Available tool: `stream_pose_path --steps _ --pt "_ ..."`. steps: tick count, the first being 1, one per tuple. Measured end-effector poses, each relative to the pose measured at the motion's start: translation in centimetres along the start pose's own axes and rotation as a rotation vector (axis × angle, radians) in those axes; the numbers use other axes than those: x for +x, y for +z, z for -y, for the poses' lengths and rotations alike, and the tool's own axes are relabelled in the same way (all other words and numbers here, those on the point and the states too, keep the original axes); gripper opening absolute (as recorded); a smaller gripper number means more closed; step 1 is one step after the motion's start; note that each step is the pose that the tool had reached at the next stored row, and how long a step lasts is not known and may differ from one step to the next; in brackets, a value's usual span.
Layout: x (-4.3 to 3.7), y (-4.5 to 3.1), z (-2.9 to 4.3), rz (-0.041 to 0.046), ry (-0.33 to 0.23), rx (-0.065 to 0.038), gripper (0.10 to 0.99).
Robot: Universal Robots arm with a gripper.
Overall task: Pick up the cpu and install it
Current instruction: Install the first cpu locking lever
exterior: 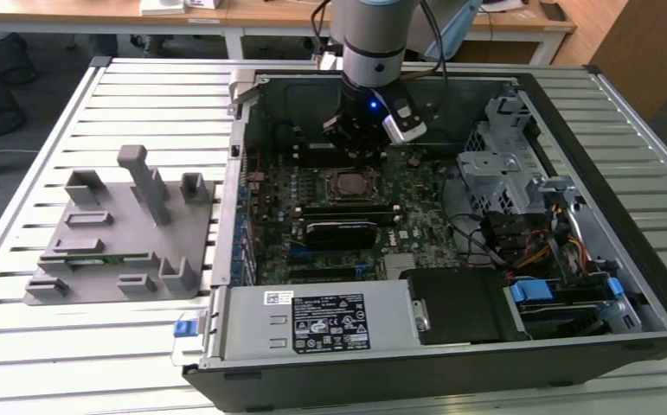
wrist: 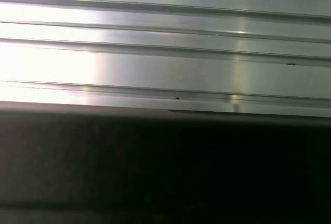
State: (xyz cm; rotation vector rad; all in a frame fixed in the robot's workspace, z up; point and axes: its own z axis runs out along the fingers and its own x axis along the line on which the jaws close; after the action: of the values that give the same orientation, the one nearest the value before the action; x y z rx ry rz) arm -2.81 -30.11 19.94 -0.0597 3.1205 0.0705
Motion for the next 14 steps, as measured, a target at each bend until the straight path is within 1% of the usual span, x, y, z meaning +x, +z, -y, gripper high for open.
stream_pose_path --steps 3,5,8,10,12,14 --pt "-0.01 -0.22 -0.01 0.0001 0.0 0.0 0.106" --pt "-0.01 -0.21 -0.01 0.0002 0.0 0.001 0.106" --pt "-0.01 -0.1 -0.01 -0.0004 0.0 0.013 0.106" --pt "-0.01 0.06 0.0 -0.0009 0.0 0.018 0.106" --pt "-0.01 0.19 0.02 -0.0015 -0.001 0.021 0.106" --pt "-0.02 0.32 -0.01 -0.0011 0.0 0.02 0.106"
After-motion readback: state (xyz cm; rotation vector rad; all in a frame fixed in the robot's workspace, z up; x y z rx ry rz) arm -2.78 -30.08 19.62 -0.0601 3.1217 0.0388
